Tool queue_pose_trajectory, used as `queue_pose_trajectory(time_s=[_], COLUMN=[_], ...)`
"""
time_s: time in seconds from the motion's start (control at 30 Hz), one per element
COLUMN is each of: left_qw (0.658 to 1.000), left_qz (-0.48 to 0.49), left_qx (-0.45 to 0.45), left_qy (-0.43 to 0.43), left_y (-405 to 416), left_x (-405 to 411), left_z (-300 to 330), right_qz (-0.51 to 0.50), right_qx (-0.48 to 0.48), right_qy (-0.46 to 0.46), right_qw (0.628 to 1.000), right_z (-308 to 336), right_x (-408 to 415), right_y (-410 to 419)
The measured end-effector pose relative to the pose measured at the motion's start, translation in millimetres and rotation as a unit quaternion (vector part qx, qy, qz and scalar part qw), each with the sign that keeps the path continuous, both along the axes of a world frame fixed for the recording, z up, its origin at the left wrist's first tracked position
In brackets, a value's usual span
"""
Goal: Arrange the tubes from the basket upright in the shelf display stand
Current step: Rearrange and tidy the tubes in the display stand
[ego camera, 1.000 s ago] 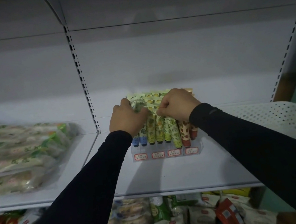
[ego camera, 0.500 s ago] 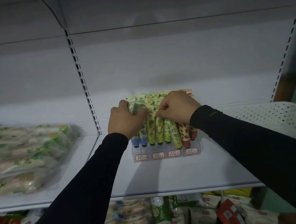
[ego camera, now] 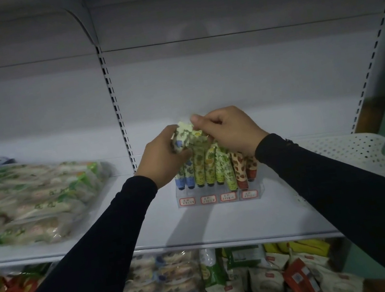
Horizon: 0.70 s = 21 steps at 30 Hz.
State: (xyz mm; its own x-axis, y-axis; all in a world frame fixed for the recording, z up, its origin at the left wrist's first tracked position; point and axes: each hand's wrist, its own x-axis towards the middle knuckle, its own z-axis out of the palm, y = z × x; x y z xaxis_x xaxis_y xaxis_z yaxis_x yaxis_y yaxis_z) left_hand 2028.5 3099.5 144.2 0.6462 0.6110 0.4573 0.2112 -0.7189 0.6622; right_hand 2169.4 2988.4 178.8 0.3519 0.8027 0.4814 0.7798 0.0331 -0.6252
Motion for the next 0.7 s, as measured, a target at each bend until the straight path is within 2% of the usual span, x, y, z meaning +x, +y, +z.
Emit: queue_pose_trajectory(time_s=[0.13, 0.3, 0.4, 0.57, 0.7], left_qw=[0.999, 0.999, 0.998, 0.974, 0.967], left_qz=[-0.006, -0.02, -0.021, -0.058, -0.072], left_qx=[0.014, -0.023, -0.058, -0.193, -0.219], left_qy=[0.028, 0.03, -0.008, -0.099, -0.11], left_y=[-11, -14, -13, -8, -6], left_x=[-3, -11, -16, -19, -23], left_z=[-8, -21, -32, -49, -55], right_qz=[0.015, -0.005, -0.025, -0.022, -0.011], right_qx=[-0.027, -0.007, -0.003, -0.01, -0.013], right_qy=[0.046, 0.105, 0.103, 0.118, 0.099], right_qw=[0.998, 0.994, 0.994, 0.993, 0.995], right_z=[-4, -11, -14, -22, -25], right_x=[-7, -3, -2, -1, -3], right_y=[-6, -9, -9, -4, -2])
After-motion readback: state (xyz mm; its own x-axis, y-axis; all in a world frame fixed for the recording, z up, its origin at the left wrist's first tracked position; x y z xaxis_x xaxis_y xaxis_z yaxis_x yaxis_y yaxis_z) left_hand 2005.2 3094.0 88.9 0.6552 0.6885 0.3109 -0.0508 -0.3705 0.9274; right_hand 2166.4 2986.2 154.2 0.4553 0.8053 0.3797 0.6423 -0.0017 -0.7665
